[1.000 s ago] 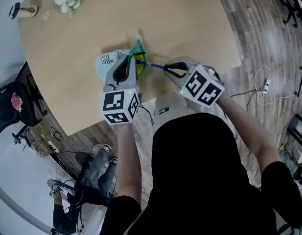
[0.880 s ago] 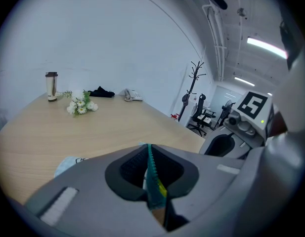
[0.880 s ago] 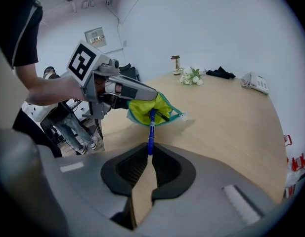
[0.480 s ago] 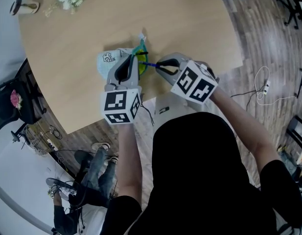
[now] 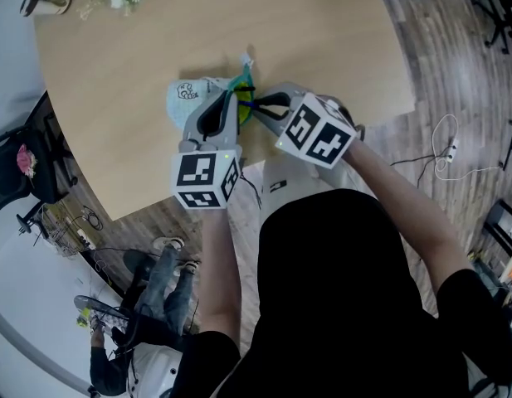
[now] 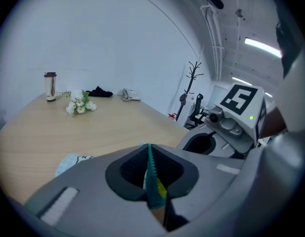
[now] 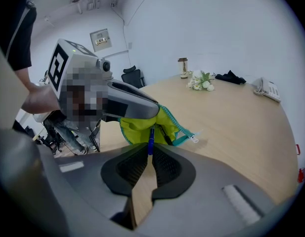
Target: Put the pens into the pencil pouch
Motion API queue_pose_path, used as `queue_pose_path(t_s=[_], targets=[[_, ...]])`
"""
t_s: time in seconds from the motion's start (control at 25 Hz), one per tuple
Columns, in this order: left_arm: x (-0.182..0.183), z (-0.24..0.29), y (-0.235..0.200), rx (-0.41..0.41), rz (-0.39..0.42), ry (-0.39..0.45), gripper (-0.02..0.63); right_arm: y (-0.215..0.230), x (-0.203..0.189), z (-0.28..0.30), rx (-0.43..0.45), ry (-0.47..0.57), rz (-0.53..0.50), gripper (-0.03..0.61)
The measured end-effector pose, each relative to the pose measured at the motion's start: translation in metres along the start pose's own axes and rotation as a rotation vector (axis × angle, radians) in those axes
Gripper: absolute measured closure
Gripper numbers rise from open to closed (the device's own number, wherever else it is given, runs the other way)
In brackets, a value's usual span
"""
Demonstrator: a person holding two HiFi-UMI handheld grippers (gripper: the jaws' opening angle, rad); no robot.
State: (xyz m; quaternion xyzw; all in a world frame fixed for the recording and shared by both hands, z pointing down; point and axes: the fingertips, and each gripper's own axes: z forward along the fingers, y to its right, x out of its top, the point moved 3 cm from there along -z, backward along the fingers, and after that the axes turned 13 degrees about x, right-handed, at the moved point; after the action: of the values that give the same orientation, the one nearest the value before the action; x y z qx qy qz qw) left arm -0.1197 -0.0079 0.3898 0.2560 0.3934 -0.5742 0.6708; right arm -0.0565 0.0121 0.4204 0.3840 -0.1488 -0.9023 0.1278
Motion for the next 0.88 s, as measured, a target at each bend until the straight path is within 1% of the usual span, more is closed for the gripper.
queue_pose_path(t_s=[0.4, 0.64, 0.88], targets=[[0.0, -0.007, -0.001, 0.013, -0.006, 0.008, 0.597, 0.001, 0.013, 0.016, 0.01, 0.015, -0.005, 0.54], [-0.001, -0.01, -0.001, 0.015, -0.014, 0.013, 0.598, -0.001, 0.012, 0.022, 0.011, 0.01, -0.005, 0.54], [-0.004, -0.011, -0.003, 0.018, -0.013, 0.012, 0.597, 0.001, 0.01, 0.024, -0.022, 0.004, -0.014, 0.538]])
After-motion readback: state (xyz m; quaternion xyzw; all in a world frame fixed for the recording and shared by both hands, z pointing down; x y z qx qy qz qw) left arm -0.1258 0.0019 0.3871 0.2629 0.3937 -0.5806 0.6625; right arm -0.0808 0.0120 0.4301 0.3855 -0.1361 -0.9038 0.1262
